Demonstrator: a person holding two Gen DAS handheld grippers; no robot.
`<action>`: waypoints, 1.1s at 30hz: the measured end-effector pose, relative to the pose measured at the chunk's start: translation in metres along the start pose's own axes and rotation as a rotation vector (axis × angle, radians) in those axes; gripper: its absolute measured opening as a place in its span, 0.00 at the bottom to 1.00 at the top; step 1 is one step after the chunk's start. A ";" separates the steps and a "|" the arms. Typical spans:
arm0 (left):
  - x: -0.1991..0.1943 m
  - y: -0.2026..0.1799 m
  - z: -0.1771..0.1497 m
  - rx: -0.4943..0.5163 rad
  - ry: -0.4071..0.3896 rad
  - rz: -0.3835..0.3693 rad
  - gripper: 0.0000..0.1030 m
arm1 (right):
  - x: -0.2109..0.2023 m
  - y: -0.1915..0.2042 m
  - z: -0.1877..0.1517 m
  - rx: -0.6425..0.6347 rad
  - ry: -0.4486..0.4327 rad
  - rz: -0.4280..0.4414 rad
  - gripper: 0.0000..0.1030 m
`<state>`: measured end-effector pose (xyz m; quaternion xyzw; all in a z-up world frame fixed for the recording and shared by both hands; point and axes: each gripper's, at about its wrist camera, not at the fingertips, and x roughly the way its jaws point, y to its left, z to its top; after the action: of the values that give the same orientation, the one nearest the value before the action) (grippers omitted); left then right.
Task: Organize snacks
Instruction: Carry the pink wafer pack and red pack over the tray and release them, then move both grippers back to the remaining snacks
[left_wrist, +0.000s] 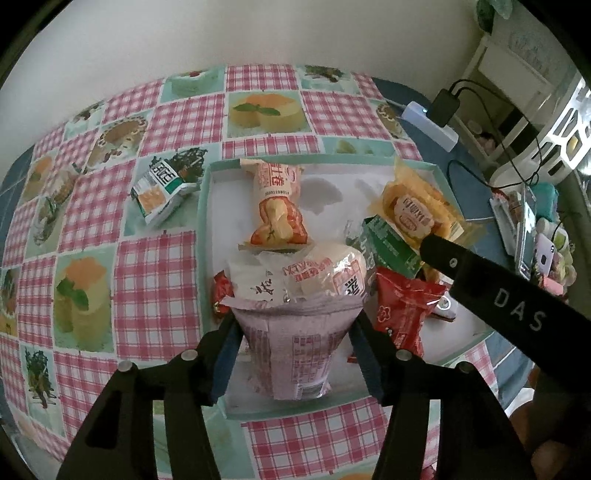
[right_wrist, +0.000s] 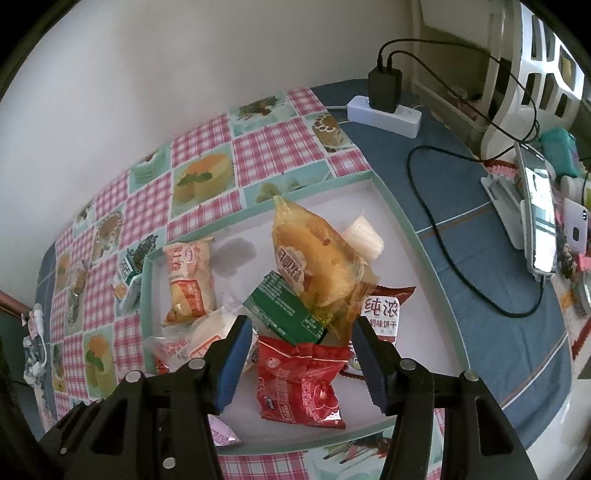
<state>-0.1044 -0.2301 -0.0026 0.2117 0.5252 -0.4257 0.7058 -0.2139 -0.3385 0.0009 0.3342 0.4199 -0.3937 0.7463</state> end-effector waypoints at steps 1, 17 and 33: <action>-0.001 -0.001 0.000 0.000 -0.005 -0.002 0.62 | 0.000 0.000 0.000 -0.001 -0.001 0.001 0.59; -0.024 0.044 0.012 -0.144 -0.092 -0.010 0.81 | -0.003 -0.003 0.001 0.006 -0.009 0.001 0.59; -0.047 0.158 0.014 -0.441 -0.204 0.170 0.92 | -0.007 0.037 -0.005 -0.124 -0.079 0.032 1.00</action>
<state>0.0290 -0.1361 0.0226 0.0521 0.5118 -0.2594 0.8174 -0.1861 -0.3152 0.0114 0.2781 0.4083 -0.3680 0.7878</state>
